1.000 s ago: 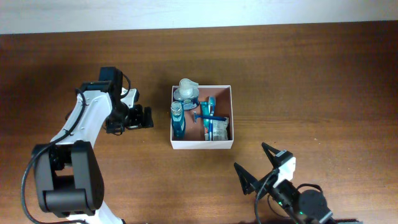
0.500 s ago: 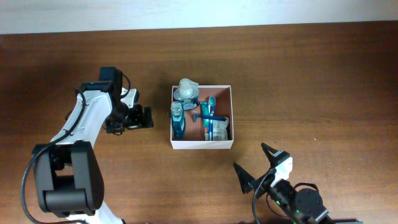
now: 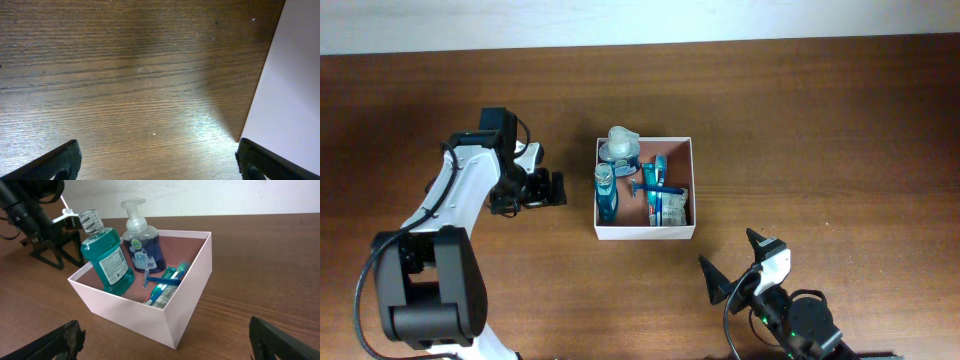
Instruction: Pack container
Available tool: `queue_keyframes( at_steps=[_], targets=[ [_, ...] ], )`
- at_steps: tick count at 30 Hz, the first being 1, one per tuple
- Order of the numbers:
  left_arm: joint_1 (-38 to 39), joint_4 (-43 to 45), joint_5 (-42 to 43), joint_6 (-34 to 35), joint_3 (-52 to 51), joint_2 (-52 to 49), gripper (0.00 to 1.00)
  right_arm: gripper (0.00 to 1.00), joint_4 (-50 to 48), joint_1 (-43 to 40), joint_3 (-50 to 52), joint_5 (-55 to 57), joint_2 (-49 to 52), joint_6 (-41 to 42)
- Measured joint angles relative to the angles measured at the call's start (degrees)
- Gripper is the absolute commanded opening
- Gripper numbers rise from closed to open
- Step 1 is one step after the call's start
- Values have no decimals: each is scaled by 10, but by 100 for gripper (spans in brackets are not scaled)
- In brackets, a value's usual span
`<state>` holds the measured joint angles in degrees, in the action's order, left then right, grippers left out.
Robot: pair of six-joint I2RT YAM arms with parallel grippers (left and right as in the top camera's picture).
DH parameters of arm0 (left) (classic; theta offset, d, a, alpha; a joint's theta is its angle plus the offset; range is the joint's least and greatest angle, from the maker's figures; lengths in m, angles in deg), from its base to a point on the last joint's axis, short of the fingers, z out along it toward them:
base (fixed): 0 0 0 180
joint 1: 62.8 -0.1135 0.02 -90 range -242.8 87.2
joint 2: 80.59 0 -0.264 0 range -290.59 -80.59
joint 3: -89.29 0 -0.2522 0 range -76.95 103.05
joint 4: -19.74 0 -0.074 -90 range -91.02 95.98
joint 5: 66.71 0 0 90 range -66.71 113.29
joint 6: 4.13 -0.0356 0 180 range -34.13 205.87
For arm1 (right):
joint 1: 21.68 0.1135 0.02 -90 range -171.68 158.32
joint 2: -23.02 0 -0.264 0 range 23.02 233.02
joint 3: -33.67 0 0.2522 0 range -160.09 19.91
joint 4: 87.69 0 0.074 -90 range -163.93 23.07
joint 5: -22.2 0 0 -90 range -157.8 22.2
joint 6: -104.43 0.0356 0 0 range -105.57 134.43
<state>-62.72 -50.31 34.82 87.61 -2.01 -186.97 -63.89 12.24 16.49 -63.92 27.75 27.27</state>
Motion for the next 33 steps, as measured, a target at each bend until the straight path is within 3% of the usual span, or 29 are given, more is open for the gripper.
queue_keyframes(
  at_steps=[25, 33],
  targets=[
    [0, 0, 0, 0, 0, 0, 99, 98, 0, -4, 0, 2, -26, 0],
    [0, 0, 0, 0, 0, 0, 99, 98, 0, -92, 0, 3, -38, 0]
  ],
)
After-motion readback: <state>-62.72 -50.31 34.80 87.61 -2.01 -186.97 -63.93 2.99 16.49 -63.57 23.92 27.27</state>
